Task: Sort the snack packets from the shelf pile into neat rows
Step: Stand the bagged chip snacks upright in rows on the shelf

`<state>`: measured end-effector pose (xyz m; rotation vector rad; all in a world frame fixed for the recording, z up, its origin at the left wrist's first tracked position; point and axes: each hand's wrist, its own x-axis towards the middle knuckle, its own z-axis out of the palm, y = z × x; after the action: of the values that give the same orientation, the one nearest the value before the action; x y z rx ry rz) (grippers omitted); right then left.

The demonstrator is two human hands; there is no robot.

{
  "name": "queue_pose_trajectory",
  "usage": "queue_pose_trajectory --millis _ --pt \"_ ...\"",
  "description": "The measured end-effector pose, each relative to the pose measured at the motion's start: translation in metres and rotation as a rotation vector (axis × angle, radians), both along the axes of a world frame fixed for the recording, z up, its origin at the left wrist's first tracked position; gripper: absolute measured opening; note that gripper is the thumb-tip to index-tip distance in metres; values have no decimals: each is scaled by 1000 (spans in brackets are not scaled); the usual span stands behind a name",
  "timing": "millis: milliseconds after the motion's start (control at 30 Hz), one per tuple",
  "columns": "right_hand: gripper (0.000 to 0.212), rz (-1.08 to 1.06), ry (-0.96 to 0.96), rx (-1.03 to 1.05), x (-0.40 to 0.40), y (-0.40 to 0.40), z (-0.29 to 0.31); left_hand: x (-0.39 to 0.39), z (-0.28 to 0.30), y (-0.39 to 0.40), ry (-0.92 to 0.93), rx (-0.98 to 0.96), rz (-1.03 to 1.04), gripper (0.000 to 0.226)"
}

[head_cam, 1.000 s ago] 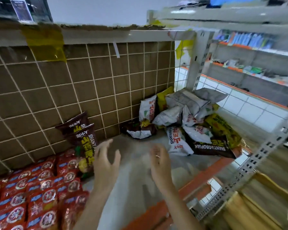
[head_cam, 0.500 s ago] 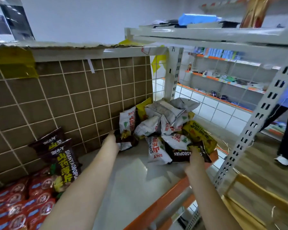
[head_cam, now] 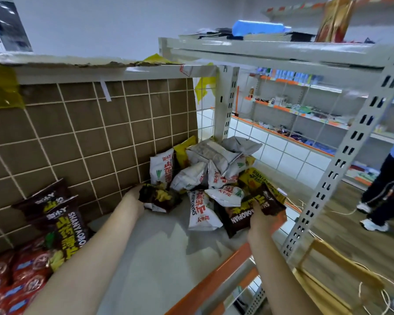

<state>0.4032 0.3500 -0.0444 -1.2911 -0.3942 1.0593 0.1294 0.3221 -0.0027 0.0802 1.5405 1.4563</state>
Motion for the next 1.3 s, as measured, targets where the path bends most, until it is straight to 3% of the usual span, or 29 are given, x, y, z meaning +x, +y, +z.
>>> queue_pose_trajectory --millis 67,133,200,333,433,467,567,633,800,900,967,1033,1133,1200,1300 --pt "51 -26 -134 110 11 3 -12 1 4 -12 -31 6 -3 41" --pt "49 17 -169 174 21 3 -15 -4 2 -24 -92 139 -48 46" --pt "60 50 -178 245 29 3 -13 -14 -1 -39 -106 272 -65 54" --pt "51 15 -261 441 24 -19 26 -27 3 -70 -114 376 -60 82" --pt "45 80 -419 515 5 -40 48 -40 1 -97 -23 378 22 119" --pt "47 113 -485 532 -3 -49 54 -44 -2 -107 21 371 42 116" --pt "48 170 -504 672 -28 -75 68 -45 -1 -141 173 335 73 27" --pt "39 234 -420 768 -43 -90 81 -46 -1 -164 252 324 82 7" --pt "34 481 -209 788 -84 -105 96 -63 -11 -200 318 277 142 14" --pt "47 878 35 603 -116 -124 77 -67 -22 -206 357 287 180 9" --pt "53 1134 101 442 -136 -140 61 -68 -23 -205 389 277 191 7" --pt "50 1284 73 342 -156 -158 42 -68 -19 -203 446 258 187 3" --pt "47 1451 -118 322 -177 -177 14 -69 -10 -198 471 297 196 4" --pt "31 1488 -172 289 -184 -183 3 -67 -5 -197 474 310 214 2" --pt "35 1524 -249 347 -188 -191 -6 -64 -5 -200 451 324 280 5"
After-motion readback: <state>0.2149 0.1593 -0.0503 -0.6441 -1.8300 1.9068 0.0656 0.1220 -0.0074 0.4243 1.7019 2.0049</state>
